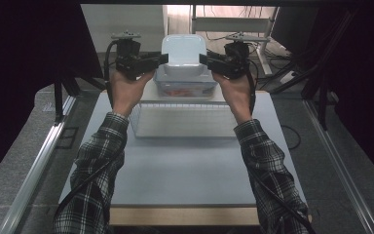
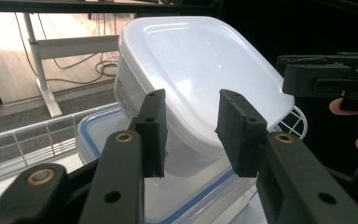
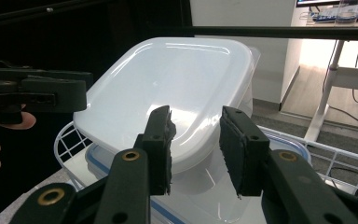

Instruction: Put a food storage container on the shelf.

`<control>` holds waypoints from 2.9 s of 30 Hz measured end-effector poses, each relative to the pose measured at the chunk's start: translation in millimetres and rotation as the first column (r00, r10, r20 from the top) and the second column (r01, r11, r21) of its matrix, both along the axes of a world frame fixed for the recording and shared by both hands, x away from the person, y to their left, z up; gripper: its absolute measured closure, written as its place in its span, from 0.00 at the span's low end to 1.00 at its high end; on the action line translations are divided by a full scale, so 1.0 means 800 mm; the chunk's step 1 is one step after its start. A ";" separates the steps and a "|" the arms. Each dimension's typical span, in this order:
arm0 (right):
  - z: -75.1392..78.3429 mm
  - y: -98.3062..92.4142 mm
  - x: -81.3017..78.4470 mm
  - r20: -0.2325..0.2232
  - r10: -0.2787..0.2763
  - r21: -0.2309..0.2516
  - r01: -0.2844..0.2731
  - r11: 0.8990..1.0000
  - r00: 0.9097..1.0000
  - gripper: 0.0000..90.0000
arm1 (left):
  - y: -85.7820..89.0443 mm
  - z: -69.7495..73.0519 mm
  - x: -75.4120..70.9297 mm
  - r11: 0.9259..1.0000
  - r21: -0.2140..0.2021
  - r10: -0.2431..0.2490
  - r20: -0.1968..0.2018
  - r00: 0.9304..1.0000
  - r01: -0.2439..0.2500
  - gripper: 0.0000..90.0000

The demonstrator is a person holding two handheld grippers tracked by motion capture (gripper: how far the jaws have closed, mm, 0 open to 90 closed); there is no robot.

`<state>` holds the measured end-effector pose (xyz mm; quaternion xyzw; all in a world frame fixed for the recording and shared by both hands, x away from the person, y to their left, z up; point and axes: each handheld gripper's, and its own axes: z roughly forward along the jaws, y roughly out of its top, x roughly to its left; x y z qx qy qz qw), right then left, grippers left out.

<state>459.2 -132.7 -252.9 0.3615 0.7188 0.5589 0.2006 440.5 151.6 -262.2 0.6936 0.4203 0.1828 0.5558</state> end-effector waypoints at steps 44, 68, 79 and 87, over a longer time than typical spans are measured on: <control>-0.046 -0.021 -0.049 0.001 0.152 -0.062 -0.152 0.986 0.988 0.21 | 0.009 -0.056 -0.069 0.986 0.140 -0.094 0.024 0.995 0.090 0.19; -0.109 -0.022 -0.100 -0.042 0.240 -0.114 -0.243 0.963 0.970 0.08 | -0.011 -0.127 -0.121 0.968 0.169 -0.185 -0.019 0.983 0.186 0.05; -0.136 -0.026 -0.114 -0.065 0.255 -0.131 -0.262 0.956 0.965 0.05 | -0.014 -0.164 -0.138 0.959 0.212 -0.187 -0.033 0.982 0.189 0.04; -0.155 -0.035 -0.123 -0.078 0.253 -0.143 -0.262 0.954 0.964 0.04 | -0.015 -0.185 -0.151 0.956 0.199 -0.204 -0.081 0.976 0.216 0.06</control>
